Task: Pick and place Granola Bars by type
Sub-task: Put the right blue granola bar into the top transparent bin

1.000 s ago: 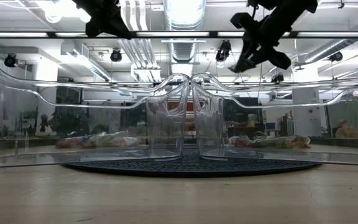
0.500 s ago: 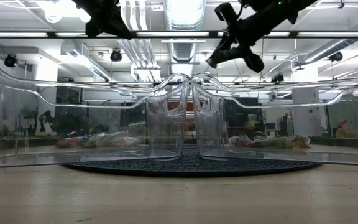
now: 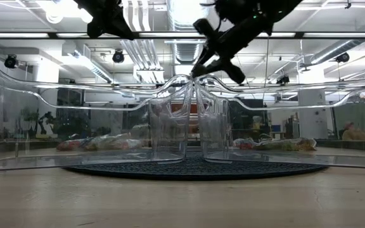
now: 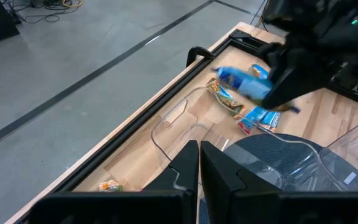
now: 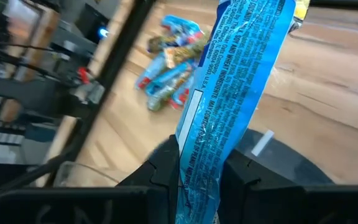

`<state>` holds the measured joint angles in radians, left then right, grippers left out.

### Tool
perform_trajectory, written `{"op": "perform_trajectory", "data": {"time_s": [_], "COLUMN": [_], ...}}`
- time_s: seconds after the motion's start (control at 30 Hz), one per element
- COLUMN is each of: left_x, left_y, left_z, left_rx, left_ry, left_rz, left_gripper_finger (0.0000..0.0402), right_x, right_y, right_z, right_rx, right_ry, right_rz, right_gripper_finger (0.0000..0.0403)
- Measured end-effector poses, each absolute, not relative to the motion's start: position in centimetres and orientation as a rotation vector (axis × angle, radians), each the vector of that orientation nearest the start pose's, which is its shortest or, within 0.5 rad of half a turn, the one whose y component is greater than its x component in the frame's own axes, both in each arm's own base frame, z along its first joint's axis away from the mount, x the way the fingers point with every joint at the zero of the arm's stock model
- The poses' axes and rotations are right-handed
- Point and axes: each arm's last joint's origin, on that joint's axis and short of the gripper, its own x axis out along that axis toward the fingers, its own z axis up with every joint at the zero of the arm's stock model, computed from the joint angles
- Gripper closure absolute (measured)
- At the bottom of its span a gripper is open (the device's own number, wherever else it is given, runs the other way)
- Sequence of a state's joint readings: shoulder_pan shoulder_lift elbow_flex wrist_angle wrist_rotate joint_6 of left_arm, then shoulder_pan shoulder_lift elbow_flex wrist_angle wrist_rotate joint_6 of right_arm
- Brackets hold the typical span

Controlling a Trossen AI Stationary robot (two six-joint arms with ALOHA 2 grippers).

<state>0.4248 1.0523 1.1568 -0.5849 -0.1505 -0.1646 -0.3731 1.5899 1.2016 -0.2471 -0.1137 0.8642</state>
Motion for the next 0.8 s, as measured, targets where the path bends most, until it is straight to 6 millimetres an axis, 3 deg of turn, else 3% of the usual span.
{"op": "perform_trajectory", "data": {"time_s": [0.37,0.8], "left_x": [19.1,19.1], "left_y": [9.1,9.1], "left_z": [37.3,37.3], "left_rx": [-0.224,-0.224], "left_ry": [0.435,0.435], "left_rz": [0.604,0.603], "left_gripper_finger": [0.0401,0.0401], "right_x": [35.8,35.7], "right_y": [-13.9,-13.8], "right_z": [24.9,24.2], "right_rx": [0.975,0.974], "right_ry": [0.691,0.753], "right_rz": [-0.583,-0.603], "right_gripper_finger": [0.0340,0.0339]}}
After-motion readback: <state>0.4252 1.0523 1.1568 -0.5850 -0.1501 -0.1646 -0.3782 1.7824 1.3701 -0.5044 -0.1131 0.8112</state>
